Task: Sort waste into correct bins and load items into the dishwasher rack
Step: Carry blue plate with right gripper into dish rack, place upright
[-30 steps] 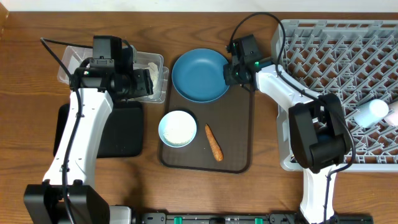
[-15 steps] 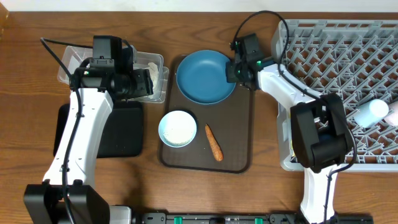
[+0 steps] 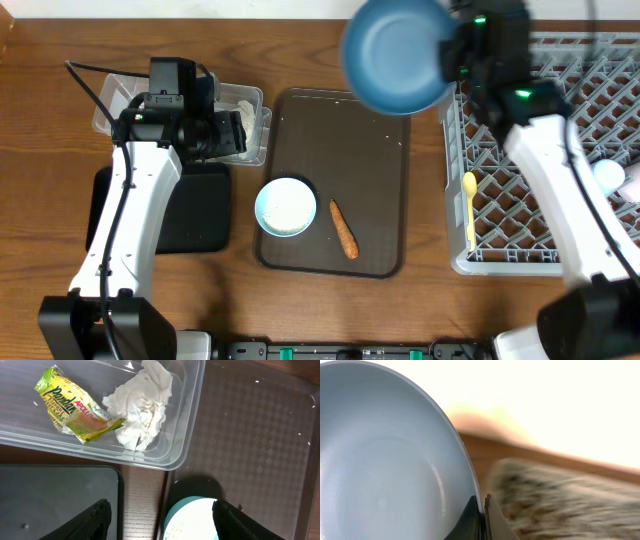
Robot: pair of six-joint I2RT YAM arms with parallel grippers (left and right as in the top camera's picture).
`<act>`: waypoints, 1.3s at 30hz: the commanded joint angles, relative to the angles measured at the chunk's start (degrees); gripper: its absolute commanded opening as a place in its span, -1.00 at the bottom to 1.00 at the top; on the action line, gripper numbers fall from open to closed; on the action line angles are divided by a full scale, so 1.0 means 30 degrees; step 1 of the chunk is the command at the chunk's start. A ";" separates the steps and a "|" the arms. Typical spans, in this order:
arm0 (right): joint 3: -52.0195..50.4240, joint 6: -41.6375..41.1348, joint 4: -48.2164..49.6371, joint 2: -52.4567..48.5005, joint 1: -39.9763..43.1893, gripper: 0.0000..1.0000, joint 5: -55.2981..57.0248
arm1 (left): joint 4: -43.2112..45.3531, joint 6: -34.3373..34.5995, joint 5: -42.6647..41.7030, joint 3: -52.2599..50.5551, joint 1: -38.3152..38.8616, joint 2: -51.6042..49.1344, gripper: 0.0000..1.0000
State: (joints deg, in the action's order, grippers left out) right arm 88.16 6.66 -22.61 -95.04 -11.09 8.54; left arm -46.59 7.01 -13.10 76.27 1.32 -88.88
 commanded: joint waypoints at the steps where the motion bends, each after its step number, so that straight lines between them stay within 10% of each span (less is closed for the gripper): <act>1: 0.0153 0.5020 0.0124 0.0386 0.1137 -0.98 0.4597 | -0.0102 -0.0262 0.0262 0.0153 -0.0044 0.0000 0.35; 17: 0.0146 1.4775 0.6025 -0.1107 0.7300 -0.98 1.0746 | -0.0102 -0.0270 0.0262 0.0153 -0.0044 0.0000 0.35; 39: 0.0146 1.8666 1.1810 -0.6054 1.1504 -0.97 1.0367 | -0.0095 -0.0262 0.0262 0.0153 -0.0044 0.0000 0.35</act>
State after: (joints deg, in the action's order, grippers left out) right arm 88.12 61.89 12.19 -111.83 23.07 39.83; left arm -46.57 7.01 -13.08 76.27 1.32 -88.88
